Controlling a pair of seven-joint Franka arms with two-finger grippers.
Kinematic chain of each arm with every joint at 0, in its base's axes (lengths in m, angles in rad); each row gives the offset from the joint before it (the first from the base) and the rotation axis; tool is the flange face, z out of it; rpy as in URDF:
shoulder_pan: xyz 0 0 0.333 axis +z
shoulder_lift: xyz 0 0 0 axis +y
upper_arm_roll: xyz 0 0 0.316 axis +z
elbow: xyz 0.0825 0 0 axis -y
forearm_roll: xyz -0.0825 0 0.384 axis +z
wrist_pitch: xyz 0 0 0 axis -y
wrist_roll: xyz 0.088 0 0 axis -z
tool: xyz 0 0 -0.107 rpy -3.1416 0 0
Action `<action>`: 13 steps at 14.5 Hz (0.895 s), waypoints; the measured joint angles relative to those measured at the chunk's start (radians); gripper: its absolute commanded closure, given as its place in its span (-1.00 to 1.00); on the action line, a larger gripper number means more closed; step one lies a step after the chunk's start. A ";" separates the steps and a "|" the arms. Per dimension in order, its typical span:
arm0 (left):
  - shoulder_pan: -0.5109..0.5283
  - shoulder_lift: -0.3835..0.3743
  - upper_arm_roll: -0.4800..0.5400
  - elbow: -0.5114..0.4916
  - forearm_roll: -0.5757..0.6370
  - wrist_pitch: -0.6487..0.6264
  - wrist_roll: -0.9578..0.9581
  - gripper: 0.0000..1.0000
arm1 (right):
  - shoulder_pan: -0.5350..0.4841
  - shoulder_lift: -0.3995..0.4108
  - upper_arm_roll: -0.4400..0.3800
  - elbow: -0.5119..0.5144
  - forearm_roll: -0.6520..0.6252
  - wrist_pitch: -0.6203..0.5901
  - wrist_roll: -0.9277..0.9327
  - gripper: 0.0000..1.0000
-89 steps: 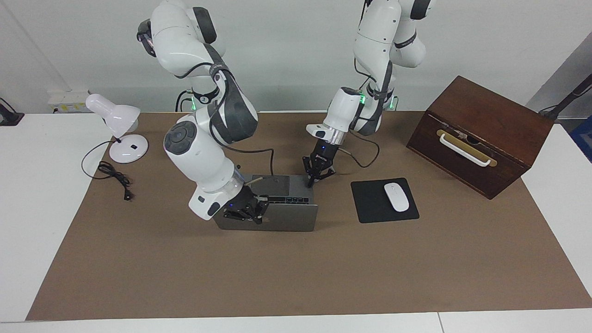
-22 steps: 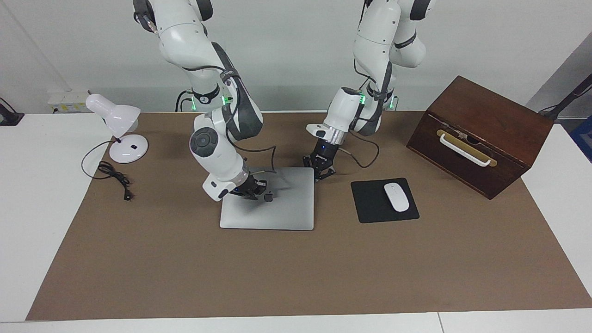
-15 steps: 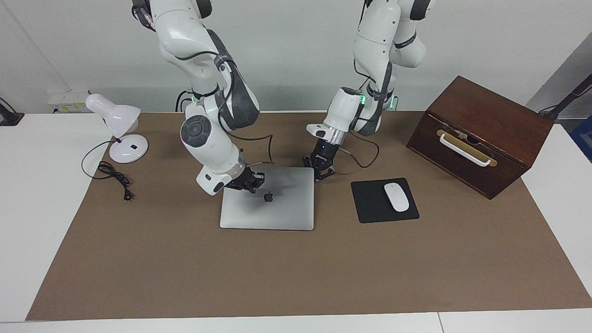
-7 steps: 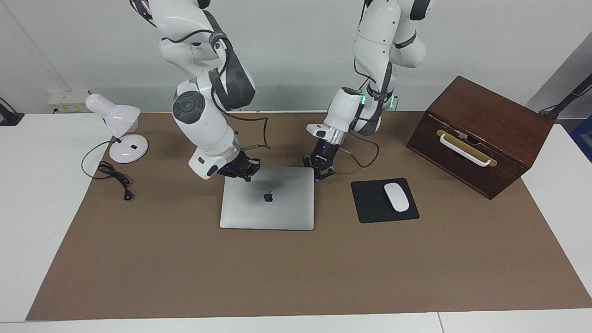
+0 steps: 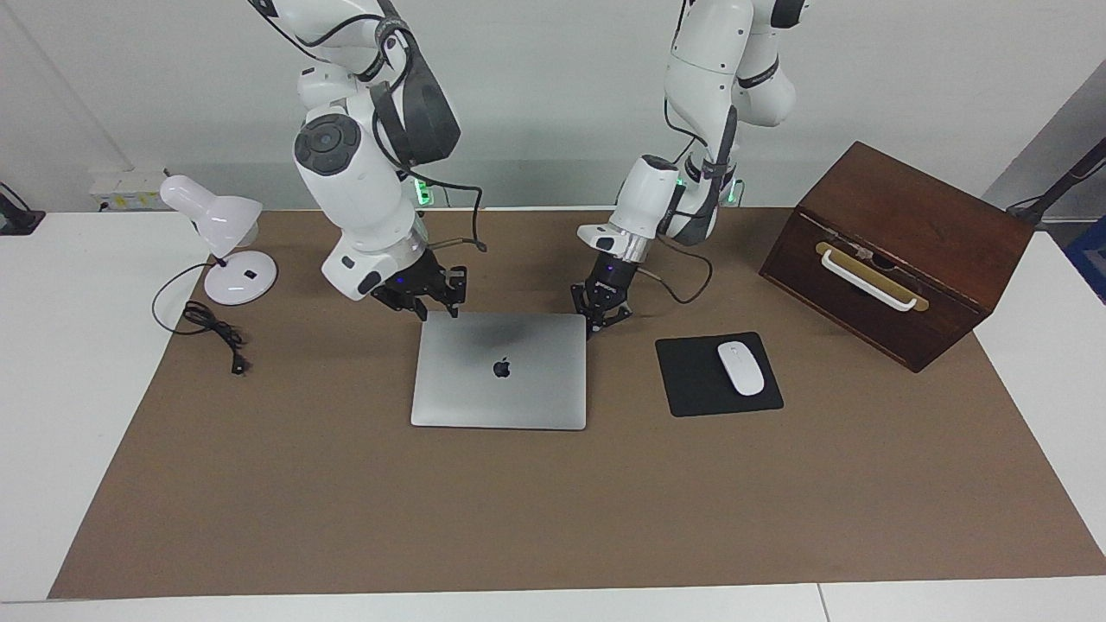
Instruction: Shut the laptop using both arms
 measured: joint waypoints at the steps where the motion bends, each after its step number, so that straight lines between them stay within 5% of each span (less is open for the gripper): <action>1: 0.005 -0.042 0.002 -0.002 0.000 -0.088 -0.002 1.00 | -0.003 -0.011 0.000 0.000 -0.002 -0.007 0.000 -1.00; 8: 0.109 -0.484 0.011 0.034 -0.001 -0.849 -0.001 1.00 | -0.015 -0.071 0.000 0.000 -0.041 -0.077 -0.008 -1.00; 12: 0.215 -0.601 0.014 0.198 -0.001 -1.273 0.046 1.00 | -0.057 -0.102 -0.001 0.000 -0.047 -0.139 -0.091 -1.00; 13: 0.243 -0.607 0.015 0.241 -0.001 -1.345 0.063 0.83 | -0.072 -0.112 -0.001 0.000 -0.048 -0.155 -0.115 -1.00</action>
